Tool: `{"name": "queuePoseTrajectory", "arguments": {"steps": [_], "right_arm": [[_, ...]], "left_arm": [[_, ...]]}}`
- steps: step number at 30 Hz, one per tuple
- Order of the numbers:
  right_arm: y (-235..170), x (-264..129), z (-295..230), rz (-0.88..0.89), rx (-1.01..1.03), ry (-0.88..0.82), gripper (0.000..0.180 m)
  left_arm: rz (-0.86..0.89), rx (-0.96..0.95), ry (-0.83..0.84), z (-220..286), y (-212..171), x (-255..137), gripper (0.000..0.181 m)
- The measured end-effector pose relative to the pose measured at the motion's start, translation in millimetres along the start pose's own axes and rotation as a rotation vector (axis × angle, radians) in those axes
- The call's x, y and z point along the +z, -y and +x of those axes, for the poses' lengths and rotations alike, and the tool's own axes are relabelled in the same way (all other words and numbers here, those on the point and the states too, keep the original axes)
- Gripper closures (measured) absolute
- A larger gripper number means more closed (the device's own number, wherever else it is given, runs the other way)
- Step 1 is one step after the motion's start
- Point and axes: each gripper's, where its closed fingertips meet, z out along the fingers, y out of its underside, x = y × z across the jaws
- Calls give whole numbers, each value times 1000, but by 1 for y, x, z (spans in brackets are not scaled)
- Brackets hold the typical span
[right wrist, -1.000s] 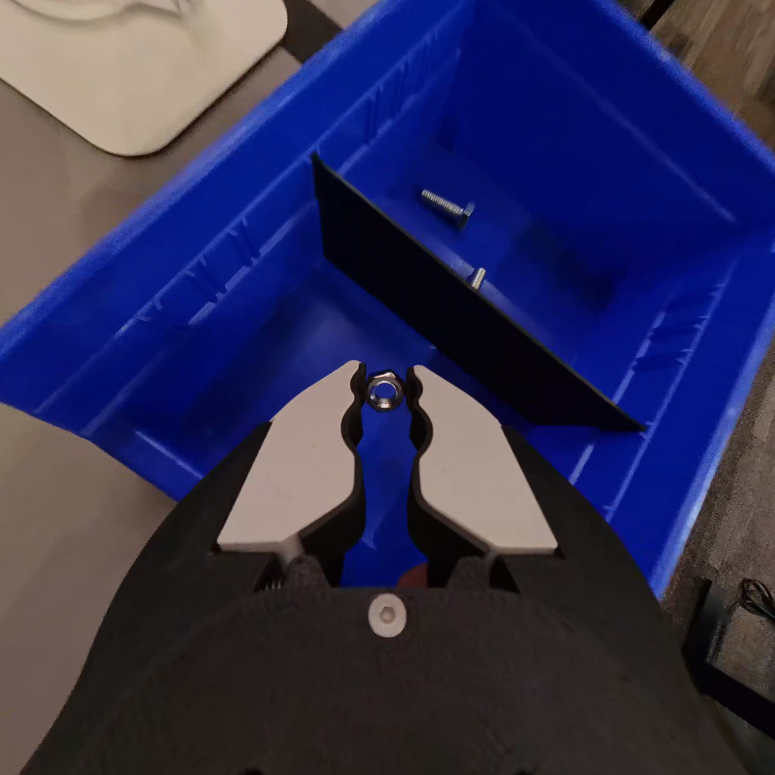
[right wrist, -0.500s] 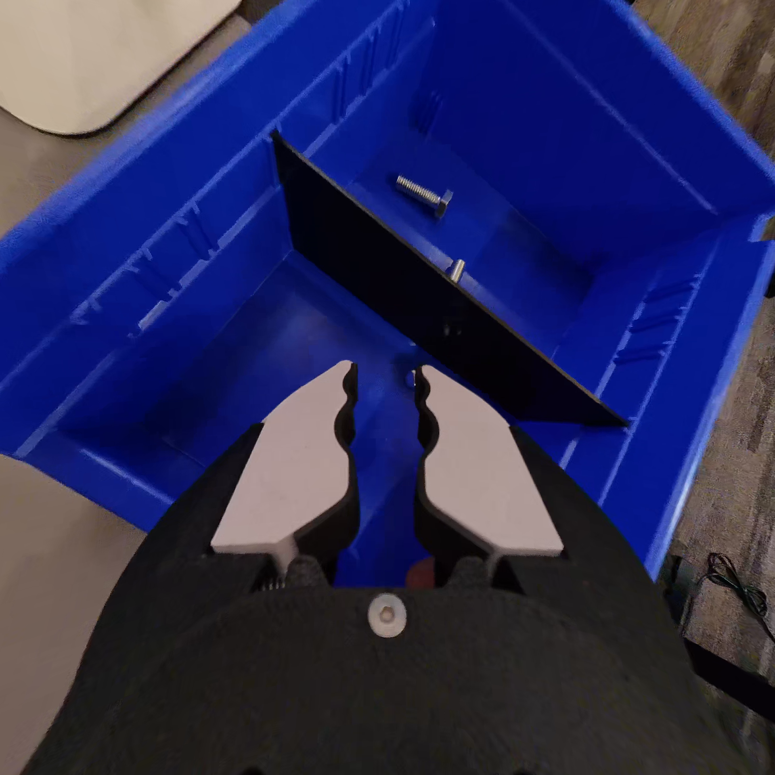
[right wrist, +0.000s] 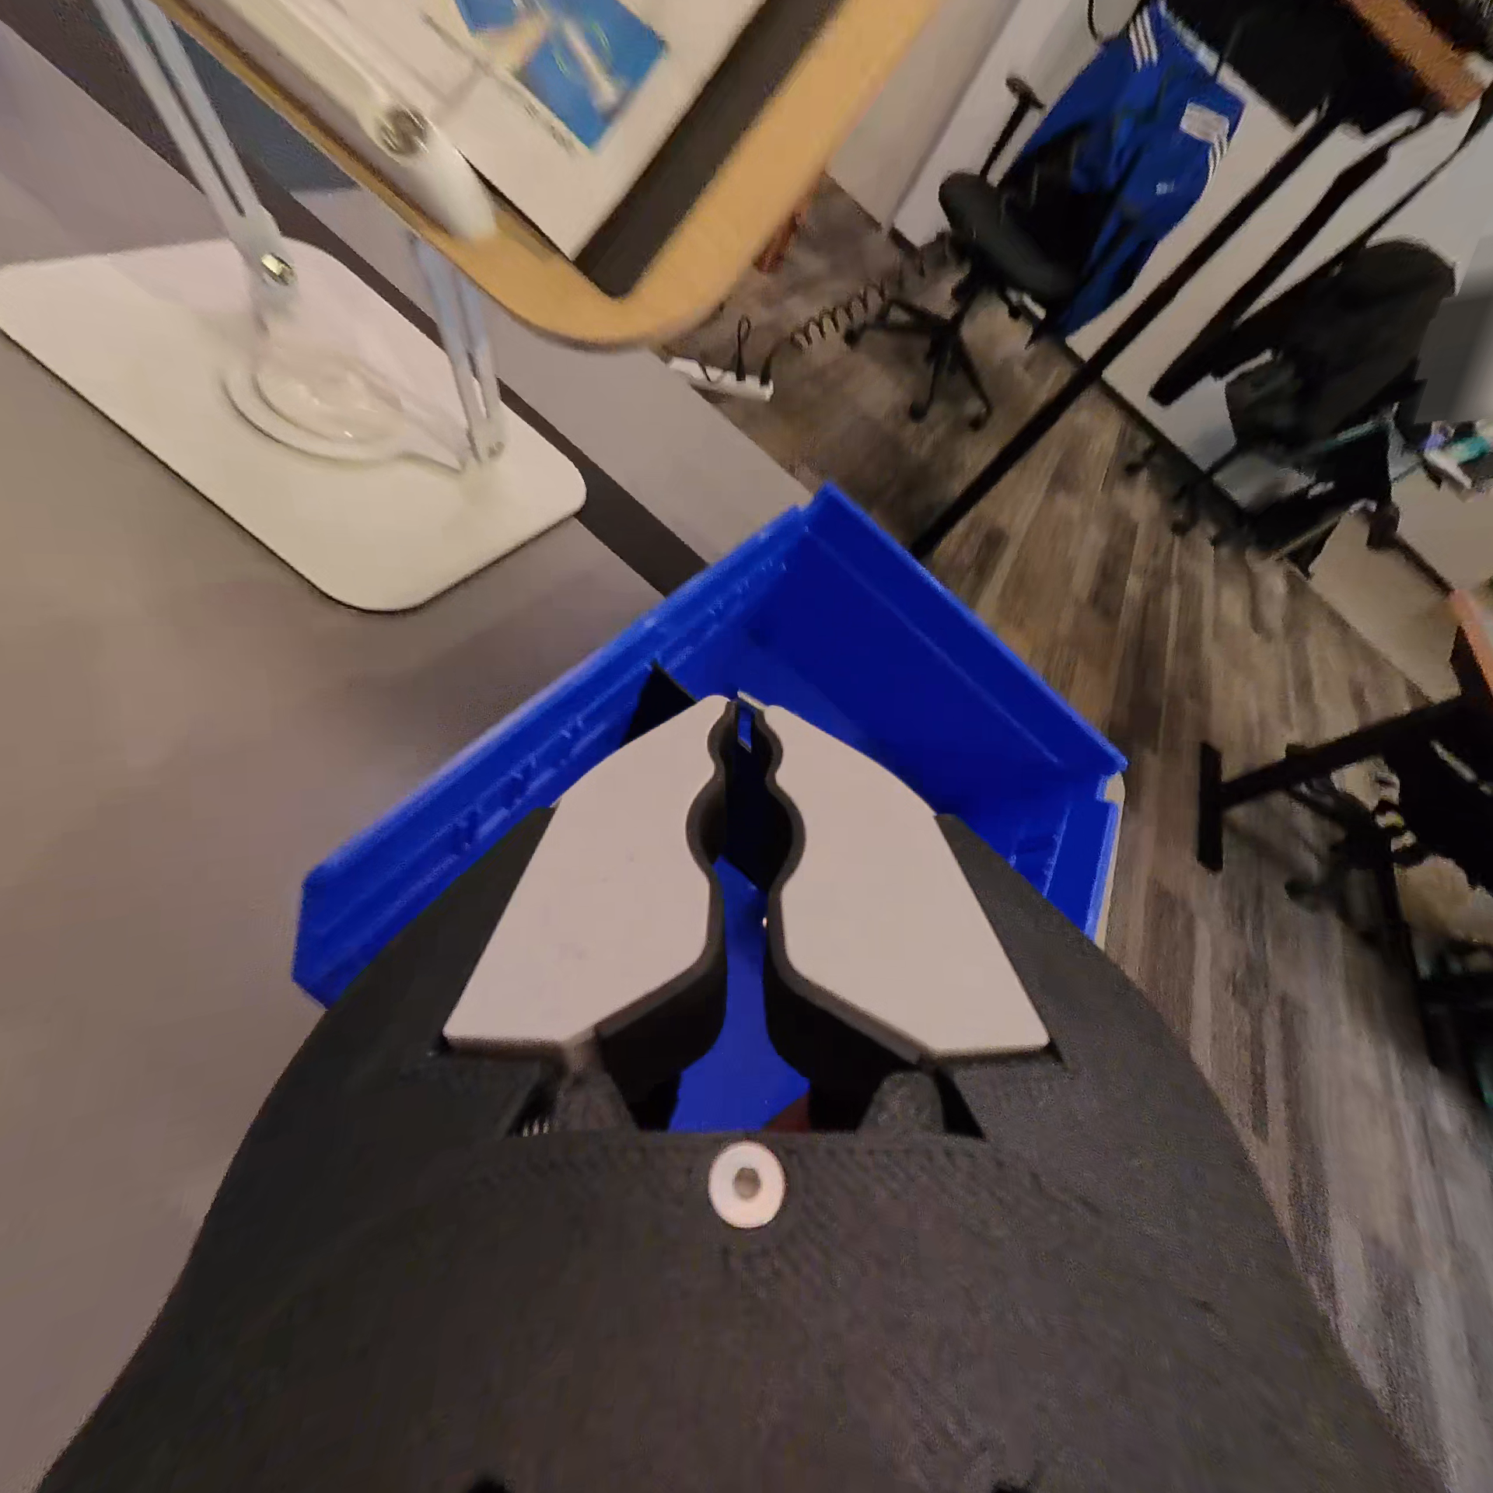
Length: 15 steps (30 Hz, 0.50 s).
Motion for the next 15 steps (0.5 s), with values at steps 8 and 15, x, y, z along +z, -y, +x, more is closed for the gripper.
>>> {"name": "queuePoseTrajectory", "arguments": {"steps": [8,15], "right_arm": [[58,-29,-48,257,-112,74,180],[93,-33,-130,403,-192,230,180]], "left_arm": [[-65,63,278,-70,8,-68,181],[-400,-101,341,-118,-64,-118,181]]}}
